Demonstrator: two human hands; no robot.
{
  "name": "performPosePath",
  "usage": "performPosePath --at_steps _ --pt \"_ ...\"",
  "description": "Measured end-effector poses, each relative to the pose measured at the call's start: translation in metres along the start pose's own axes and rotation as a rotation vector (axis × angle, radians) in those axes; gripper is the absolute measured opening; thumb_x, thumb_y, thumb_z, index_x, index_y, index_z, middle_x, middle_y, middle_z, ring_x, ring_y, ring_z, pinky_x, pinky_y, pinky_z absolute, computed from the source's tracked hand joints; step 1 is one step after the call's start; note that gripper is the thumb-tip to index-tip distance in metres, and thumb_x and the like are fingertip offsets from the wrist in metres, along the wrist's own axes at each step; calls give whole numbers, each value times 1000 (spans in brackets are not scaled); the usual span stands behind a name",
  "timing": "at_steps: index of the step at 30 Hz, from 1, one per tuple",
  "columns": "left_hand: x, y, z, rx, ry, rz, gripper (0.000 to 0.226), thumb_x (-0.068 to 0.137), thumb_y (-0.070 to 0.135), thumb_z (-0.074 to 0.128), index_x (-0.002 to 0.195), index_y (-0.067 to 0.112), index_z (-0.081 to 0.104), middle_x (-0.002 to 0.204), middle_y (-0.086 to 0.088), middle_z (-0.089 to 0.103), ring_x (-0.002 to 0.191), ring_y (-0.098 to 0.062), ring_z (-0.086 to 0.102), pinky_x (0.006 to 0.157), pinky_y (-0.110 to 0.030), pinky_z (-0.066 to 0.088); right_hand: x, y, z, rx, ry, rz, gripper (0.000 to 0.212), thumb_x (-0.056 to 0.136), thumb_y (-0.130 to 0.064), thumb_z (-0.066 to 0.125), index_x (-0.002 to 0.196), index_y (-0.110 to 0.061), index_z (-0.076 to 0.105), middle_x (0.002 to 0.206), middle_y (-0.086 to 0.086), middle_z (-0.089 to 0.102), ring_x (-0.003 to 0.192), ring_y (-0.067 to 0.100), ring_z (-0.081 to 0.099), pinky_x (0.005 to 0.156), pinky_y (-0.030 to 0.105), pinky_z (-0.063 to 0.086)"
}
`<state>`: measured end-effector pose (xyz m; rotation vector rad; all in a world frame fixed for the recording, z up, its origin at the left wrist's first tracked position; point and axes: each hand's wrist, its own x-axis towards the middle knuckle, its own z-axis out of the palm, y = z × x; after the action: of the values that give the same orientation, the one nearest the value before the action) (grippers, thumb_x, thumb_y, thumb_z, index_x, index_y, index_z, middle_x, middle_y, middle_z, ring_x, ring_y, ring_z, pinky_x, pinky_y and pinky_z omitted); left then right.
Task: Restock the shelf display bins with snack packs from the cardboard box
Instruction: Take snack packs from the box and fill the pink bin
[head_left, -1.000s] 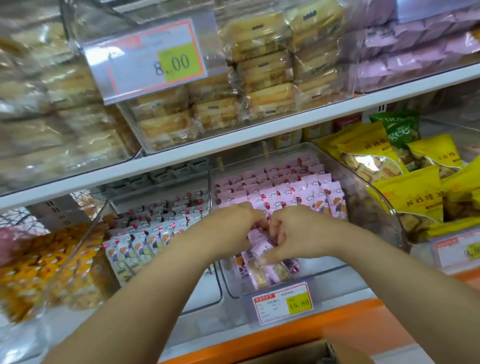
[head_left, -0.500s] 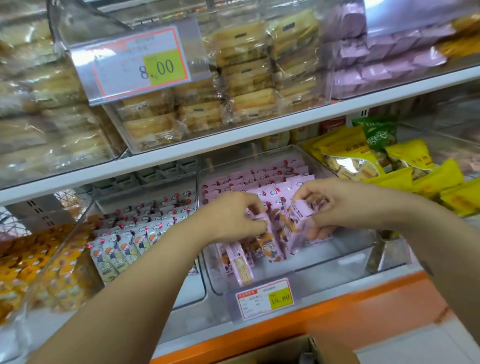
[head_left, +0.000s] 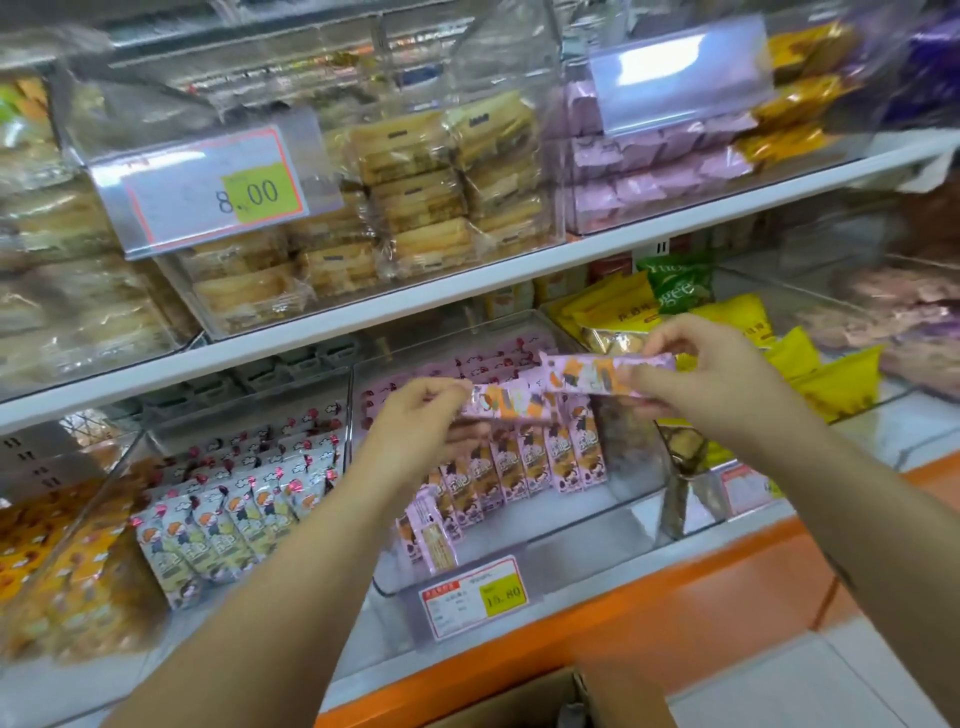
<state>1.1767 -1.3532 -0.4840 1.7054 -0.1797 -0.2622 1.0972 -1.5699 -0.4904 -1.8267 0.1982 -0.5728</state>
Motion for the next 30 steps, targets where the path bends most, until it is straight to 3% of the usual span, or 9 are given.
performPosePath --at_steps 2,5,7,10,12,16,22,27,30 --pt "-8 -3 11 -286 3 -110 11 96 13 55 103 5 56 89 -9 62 86 -24 70 80 -32 58 -4 4 7 110 83 31 22 84 -10 70 76 -12 50 88 0 57 72 20 68 62 29 59" --pt "-21 -8 26 -658 -24 -245 9 95 8 53 87 7 51 91 -11 54 81 -25 70 72 -34 60 -9 4 16 -42 121 -17 24 81 -15 74 74 -12 50 77 -2 57 65 8 56 54 6 41" --pt "-24 -11 31 -756 -54 -255 14 94 8 53 80 9 50 97 -12 55 82 -26 71 72 -35 60 -10 0 23 -81 38 -4 26 77 -19 77 78 -14 52 72 -2 60 61 7 55 51 9 38" --pt "-25 -14 34 -545 -129 -205 12 92 5 52 98 12 60 84 -5 63 85 -21 64 73 -32 57 -12 0 34 -139 -86 -2 29 77 -23 77 95 -15 55 67 -2 66 63 10 62 59 24 48" --pt "-22 -15 31 -341 -207 -125 37 89 -2 52 121 16 57 93 -6 67 82 -17 60 69 -26 51 -12 0 36 -174 -119 -22 35 82 -23 72 111 -14 56 72 3 69 73 16 66 71 36 54" --pt "-15 -17 15 166 -288 64 55 85 -4 62 129 24 47 104 -6 68 77 -13 64 72 -31 51 -11 1 34 -252 -253 -40 43 87 -20 66 127 -10 53 89 11 71 85 26 67 82 49 53" --pt "-12 -6 1 423 -196 168 26 87 33 67 107 19 59 103 1 68 83 -19 70 80 -40 57 -12 3 34 -363 -361 -99 31 87 -13 65 117 -14 54 77 17 66 61 15 51 63 24 43" --pt "-7 7 -5 592 -183 303 43 83 36 72 118 32 47 105 16 62 73 -8 65 67 -26 54 -14 -1 36 -424 -420 -138 48 89 -12 61 134 -15 45 84 14 69 81 21 61 74 30 45" --pt "-8 14 -1 626 -210 340 43 85 35 70 119 37 44 110 27 54 72 -6 67 70 -23 52 -13 0 38 -514 -428 -181 43 90 -9 59 131 -15 47 65 4 55 63 16 50 64 32 41"
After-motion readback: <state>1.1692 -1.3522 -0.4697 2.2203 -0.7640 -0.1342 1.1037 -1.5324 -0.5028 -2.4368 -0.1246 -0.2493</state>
